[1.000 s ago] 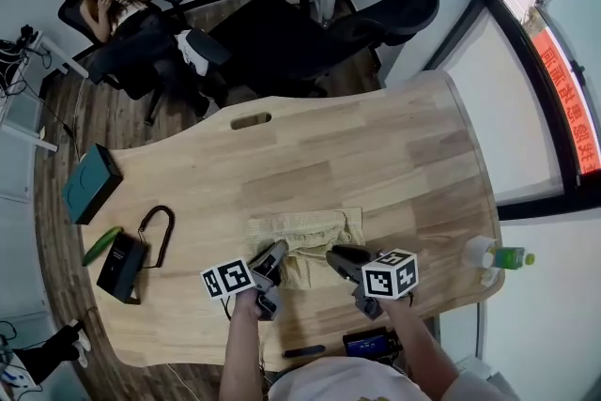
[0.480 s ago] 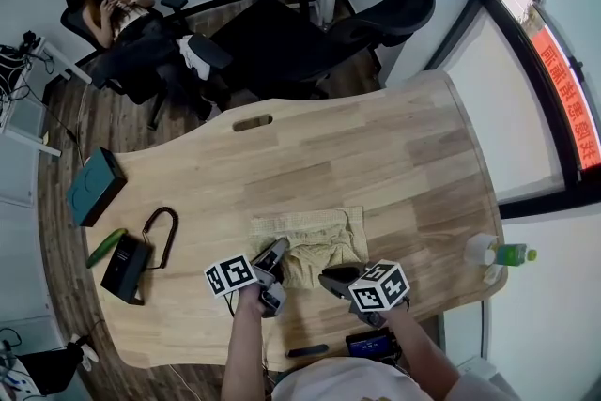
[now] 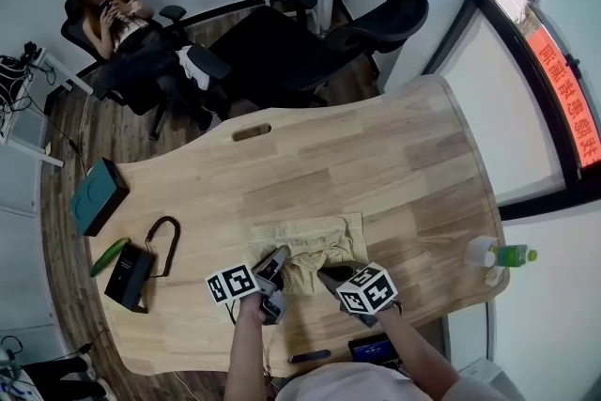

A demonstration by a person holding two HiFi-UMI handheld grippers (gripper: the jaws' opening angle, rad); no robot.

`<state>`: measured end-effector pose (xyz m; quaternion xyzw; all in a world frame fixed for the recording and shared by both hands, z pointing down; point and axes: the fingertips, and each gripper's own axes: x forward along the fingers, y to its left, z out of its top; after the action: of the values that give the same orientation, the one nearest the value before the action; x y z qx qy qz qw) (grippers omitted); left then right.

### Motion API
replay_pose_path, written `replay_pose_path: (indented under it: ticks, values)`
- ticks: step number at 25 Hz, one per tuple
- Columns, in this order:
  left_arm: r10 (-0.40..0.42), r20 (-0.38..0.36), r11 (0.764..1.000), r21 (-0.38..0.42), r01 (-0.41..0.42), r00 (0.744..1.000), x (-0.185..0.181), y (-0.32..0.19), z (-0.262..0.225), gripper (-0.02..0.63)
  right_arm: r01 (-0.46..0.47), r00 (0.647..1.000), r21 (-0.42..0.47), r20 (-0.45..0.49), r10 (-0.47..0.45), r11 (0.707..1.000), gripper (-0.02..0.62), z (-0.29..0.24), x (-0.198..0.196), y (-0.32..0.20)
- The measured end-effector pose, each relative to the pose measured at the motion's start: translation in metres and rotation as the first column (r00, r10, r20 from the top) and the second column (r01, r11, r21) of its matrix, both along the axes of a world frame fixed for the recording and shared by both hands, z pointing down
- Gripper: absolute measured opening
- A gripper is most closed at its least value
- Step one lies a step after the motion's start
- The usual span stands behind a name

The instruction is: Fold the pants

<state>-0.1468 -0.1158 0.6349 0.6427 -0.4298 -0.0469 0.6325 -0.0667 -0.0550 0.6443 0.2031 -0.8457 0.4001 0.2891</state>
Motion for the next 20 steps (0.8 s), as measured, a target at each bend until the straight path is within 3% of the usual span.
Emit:
replay_pose_path:
  ticks: [2, 4, 6, 12, 14, 17, 18, 20]
  values:
    - [0.019, 0.004, 0.999, 0.038, -0.019, 1.0, 0.002, -0.001, -0.01, 0.077, -0.054, 0.998, 0.019, 0.034, 0.053, 0.998, 0.018, -0.009, -0.001, -0.013]
    - [0.024, -0.01, 0.997, 0.079, -0.023, 1.0, 0.004, -0.002, -0.021, 0.16, -0.108, 0.992, 0.037, 0.071, 0.105, 0.993, 0.018, -0.015, 0.0, -0.028]
    - [0.03, 0.005, 0.994, 0.102, -0.03, 1.0, 0.003, -0.001, -0.029, 0.193, -0.16, 0.983, 0.06, 0.101, 0.153, 0.985, 0.018, -0.019, 0.002, -0.044]
    - [0.082, 0.177, 0.985, 0.133, -0.106, 0.981, -0.005, 0.0, -0.036, 0.195, -0.245, 0.967, 0.102, 0.092, 0.236, 0.964, 0.017, -0.015, 0.009, -0.077]
    - [0.117, 0.248, 0.978, 0.14, -0.155, 0.962, -0.005, 0.0, -0.037, 0.176, -0.294, 0.955, 0.131, 0.071, 0.287, 0.947, 0.017, -0.014, 0.012, -0.089]
    - [0.183, 0.335, 0.96, 0.143, -0.241, 0.925, 0.003, 0.0, -0.036, 0.089, -0.34, 0.94, 0.15, 0.043, 0.337, 0.928, 0.012, -0.011, 0.014, -0.102]
    - [0.221, 0.34, 0.949, 0.141, -0.282, 0.914, 0.01, 0.0, -0.035, 0.012, -0.343, 0.939, 0.149, 0.042, 0.341, 0.927, 0.012, -0.011, 0.015, -0.103]
    - [0.313, 0.32, 0.921, 0.129, -0.368, 0.894, 0.03, 0.002, -0.032, 0.006, -0.357, 0.934, 0.157, 0.057, 0.352, 0.921, 0.012, -0.016, 0.017, -0.105]
